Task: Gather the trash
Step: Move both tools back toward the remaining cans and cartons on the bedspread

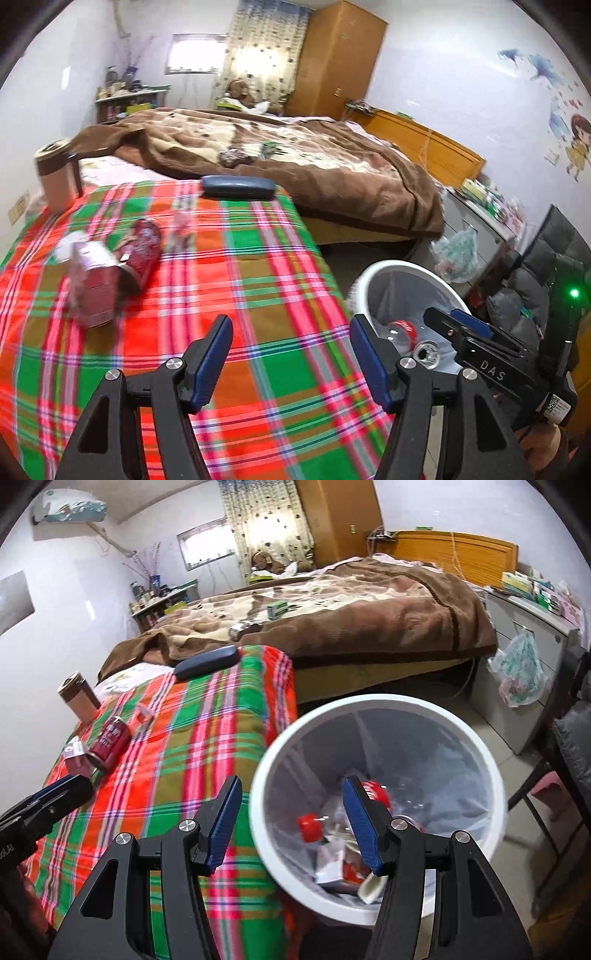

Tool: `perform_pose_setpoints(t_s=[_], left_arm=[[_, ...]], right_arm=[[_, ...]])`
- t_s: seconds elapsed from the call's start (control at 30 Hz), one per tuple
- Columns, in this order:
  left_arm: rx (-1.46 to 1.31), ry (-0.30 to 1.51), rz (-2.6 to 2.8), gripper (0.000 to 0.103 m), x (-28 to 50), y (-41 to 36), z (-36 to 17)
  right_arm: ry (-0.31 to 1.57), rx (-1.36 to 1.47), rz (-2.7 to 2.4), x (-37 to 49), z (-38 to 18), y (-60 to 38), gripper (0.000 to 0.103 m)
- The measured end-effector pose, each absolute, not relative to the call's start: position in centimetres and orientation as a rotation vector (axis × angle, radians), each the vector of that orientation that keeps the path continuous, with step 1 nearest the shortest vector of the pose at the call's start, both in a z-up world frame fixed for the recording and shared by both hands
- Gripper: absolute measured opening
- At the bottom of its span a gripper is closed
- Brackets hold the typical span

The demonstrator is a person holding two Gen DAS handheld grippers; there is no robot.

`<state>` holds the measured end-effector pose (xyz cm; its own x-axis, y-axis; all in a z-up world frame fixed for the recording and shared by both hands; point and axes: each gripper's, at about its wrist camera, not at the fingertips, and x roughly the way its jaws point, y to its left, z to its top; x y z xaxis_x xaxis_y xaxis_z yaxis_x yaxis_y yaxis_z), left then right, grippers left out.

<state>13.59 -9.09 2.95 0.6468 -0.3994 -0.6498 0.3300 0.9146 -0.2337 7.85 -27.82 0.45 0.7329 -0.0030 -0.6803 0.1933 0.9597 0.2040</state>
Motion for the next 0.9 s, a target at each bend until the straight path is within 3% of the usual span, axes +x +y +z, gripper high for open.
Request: perform_pose_setpoints(t_s=[0.9], left_arm=[[-0.165, 0.771, -0.152, 0.071, 18.3, 5.8, 0.0]], right_arm=[[0.774, 0.22, 0.116, 13.1, 0.4, -18.0, 0.063]])
